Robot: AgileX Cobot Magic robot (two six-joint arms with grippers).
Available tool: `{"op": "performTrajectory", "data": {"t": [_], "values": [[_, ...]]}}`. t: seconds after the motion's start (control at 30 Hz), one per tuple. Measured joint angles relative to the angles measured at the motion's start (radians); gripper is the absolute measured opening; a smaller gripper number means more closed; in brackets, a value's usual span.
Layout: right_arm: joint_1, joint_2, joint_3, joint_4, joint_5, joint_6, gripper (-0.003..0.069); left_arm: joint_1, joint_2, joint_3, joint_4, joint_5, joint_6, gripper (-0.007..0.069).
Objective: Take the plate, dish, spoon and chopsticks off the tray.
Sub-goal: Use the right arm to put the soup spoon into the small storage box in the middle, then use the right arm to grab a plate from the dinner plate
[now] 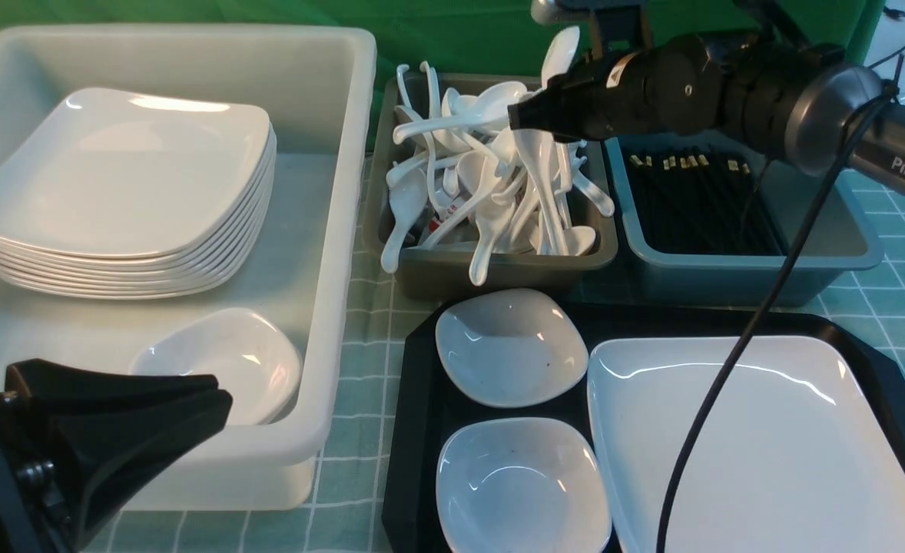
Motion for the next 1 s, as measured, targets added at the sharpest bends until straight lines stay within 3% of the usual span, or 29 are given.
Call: {"op": "performTrajectory", "data": {"t": [0.07, 0.13, 0.27, 0.37, 0.73, 0.83, 0.97, 1.0], "values": [[0.000, 0.004, 0.000, 0.000, 0.003, 0.000, 0.0204, 0.000, 0.000, 0.000, 0.000, 0.000, 0.000, 0.0017], [0.000, 0.006, 0.000, 0.000, 0.017, 0.001, 0.0308, 0.000, 0.000, 0.000, 0.000, 0.000, 0.000, 0.0017], [0.000, 0.000, 0.000, -0.001, 0.060, 0.001, 0.0423, 0.000, 0.000, 0.000, 0.000, 0.000, 0.000, 0.0017], [0.000, -0.018, 0.000, -0.016, 0.112, 0.001, 0.0446, 0.000, 0.000, 0.000, 0.000, 0.000, 0.000, 0.0017], [0.003, -0.144, -0.001, -0.047, 0.267, 0.001, 0.0451, 0.000, 0.000, 0.000, -0.006, 0.000, 0.000, 0.0017], [0.011, -0.216, -0.001, -0.048, 0.378, -0.004, 0.0440, 0.000, 0.000, 0.000, -0.007, 0.000, -0.002, 0.0017], [0.015, -0.307, -0.002, -0.048, 0.586, -0.065, 0.0351, 0.000, 0.000, 0.000, -0.007, 0.005, -0.003, 0.0017], [0.017, -0.351, -0.003, -0.048, 0.680, -0.090, 0.0288, 0.000, 0.004, 0.000, -0.005, 0.013, -0.003, 0.0017]]}}
